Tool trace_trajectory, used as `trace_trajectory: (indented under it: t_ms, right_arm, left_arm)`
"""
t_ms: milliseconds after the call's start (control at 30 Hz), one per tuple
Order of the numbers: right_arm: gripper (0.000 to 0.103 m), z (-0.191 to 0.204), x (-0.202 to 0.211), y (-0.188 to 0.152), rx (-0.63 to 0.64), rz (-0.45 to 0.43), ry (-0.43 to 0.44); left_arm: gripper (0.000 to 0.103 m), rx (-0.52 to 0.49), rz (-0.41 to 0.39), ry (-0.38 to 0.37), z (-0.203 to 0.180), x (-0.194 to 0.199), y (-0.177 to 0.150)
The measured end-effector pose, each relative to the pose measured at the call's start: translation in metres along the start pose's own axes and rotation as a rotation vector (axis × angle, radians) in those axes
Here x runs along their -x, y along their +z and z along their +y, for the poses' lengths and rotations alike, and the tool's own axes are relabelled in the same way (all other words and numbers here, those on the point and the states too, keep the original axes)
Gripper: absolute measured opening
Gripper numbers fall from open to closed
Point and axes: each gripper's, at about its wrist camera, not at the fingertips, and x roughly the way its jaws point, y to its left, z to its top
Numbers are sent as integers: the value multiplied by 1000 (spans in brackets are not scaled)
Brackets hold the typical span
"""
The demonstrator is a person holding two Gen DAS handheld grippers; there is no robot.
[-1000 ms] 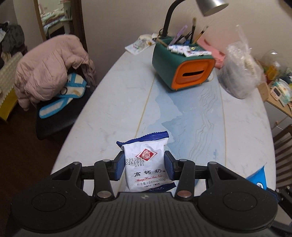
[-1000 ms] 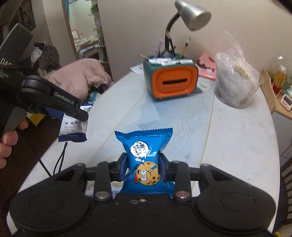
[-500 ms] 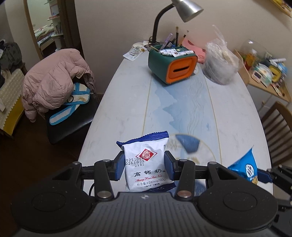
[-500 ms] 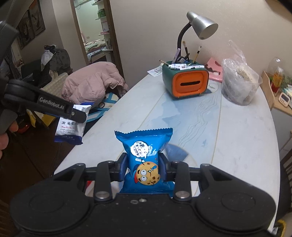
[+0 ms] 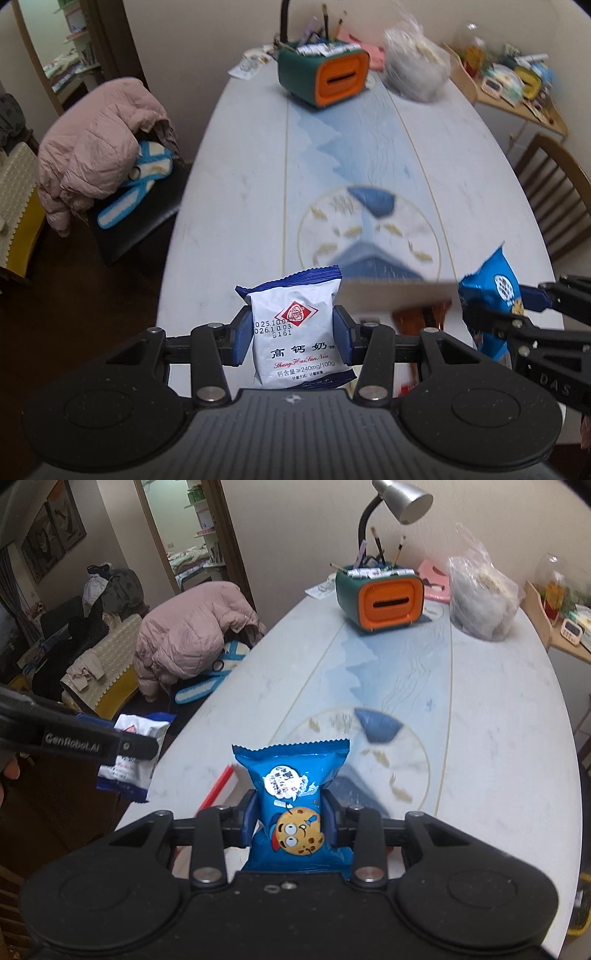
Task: Organize snacks
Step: 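Carry the blue packet with the right tool while the left carries the white packet over the box, then open both tools to drop the blue and white packets into the box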
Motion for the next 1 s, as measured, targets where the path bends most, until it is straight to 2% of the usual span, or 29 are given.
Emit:
trace_trajectory:
  t_ms: [300, 500, 1000]
  right_arm:
    - [33, 3, -7, -43, -26, 67, -23]
    - [33, -2, -9, -69, -63, 106, -40]
    - [33, -20, -19, -122, -148, 170, -113]
  left_arm:
    - [44, -49, 95, -45, -8, -16, -44]
    - [44, -92, 155, -94, -26, -29, -70]
    - [44, -164, 237, -131, -77, -74, -102]
